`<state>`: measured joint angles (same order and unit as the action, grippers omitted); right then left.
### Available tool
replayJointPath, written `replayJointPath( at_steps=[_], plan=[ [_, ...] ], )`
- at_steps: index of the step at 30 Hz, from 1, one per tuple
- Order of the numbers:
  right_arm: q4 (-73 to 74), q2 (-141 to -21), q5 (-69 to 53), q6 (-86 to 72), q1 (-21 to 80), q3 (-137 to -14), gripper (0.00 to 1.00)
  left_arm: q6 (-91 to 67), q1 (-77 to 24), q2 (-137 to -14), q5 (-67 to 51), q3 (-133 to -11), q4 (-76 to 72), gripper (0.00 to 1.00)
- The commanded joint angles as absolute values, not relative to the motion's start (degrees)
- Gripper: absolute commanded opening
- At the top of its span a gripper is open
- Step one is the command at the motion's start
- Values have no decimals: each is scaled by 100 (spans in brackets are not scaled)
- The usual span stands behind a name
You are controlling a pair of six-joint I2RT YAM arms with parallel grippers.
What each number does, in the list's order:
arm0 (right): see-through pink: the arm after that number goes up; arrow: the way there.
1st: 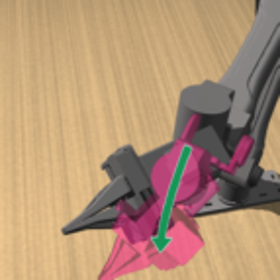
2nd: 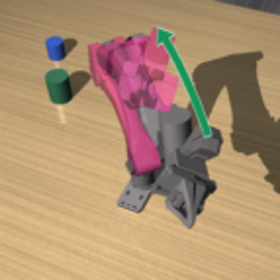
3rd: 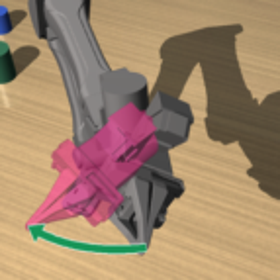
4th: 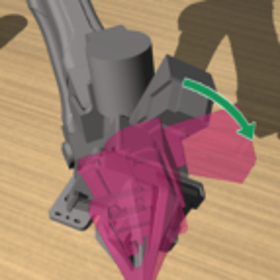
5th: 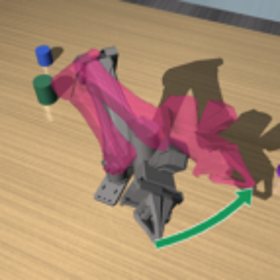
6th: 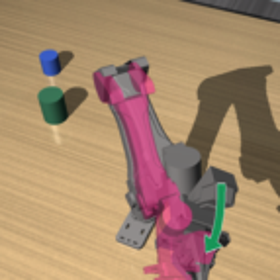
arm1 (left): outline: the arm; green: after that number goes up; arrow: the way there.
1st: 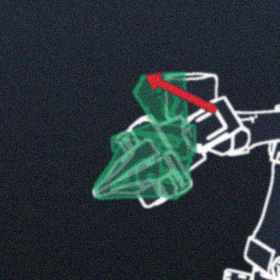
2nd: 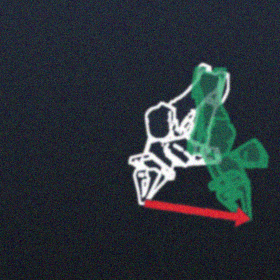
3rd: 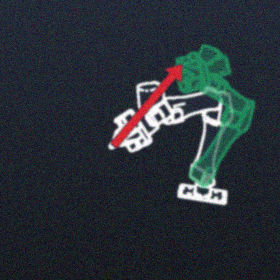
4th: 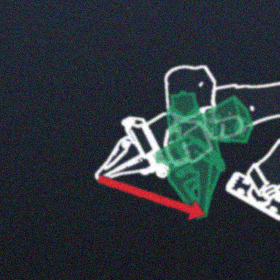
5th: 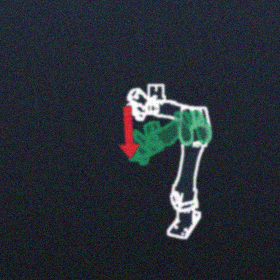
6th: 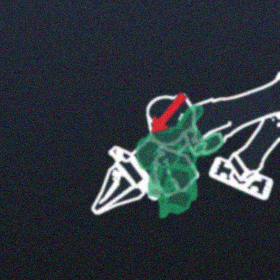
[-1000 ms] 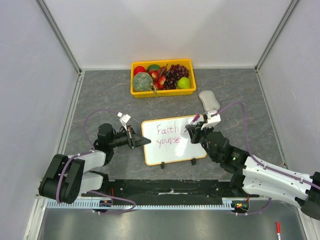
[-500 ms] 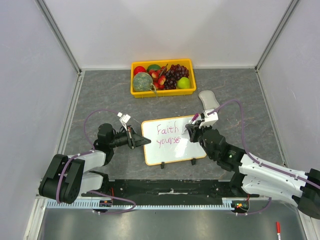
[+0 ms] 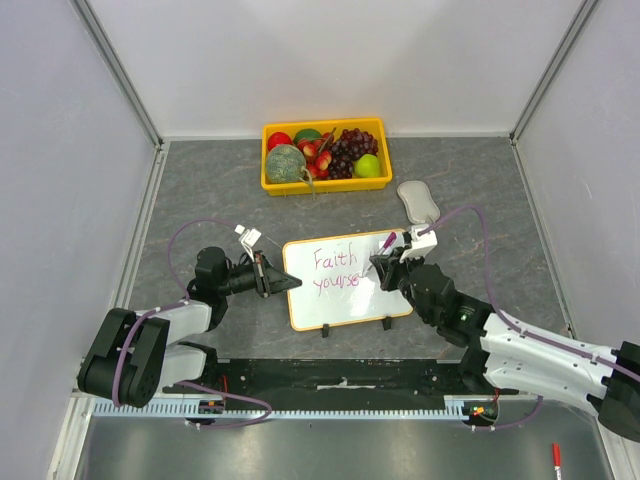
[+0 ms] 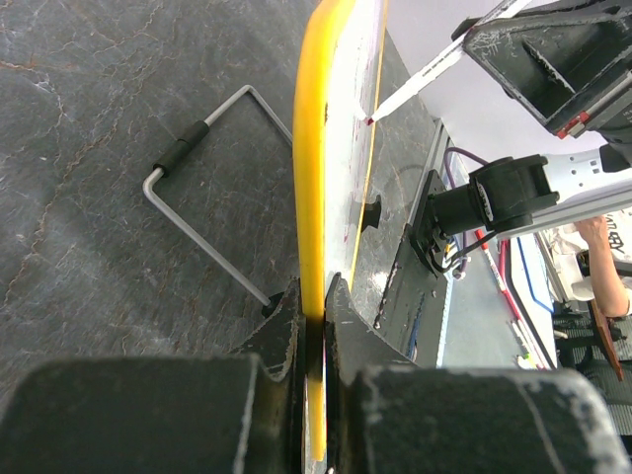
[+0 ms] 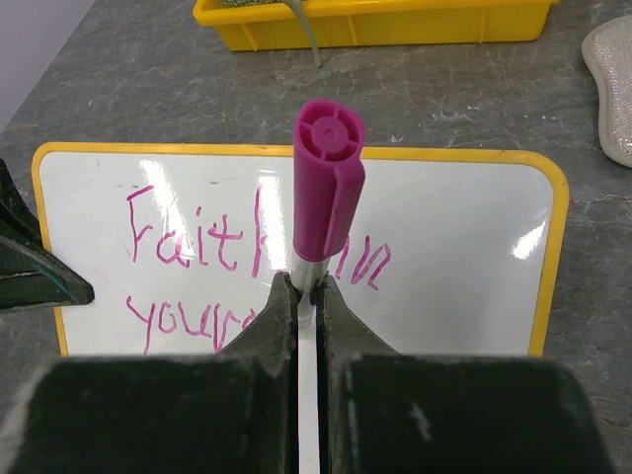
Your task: Write a sentence on the whiteboard
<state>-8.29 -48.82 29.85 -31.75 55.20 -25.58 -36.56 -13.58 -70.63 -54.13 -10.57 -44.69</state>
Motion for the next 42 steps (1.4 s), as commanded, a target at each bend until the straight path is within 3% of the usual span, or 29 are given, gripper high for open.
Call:
replayJointPath(
  at_steps=[1,42],
  plan=[
    [-633,-4817,2892,-3243,5484,-2365,0,-3155,-1345,-7110,-4966,-1099,-4430,2],
    [-562,-4711,3577,-2944,5370,-2936,0,-3164,-1345,-7128,-4966,-1099,-4430,2]
  ],
)
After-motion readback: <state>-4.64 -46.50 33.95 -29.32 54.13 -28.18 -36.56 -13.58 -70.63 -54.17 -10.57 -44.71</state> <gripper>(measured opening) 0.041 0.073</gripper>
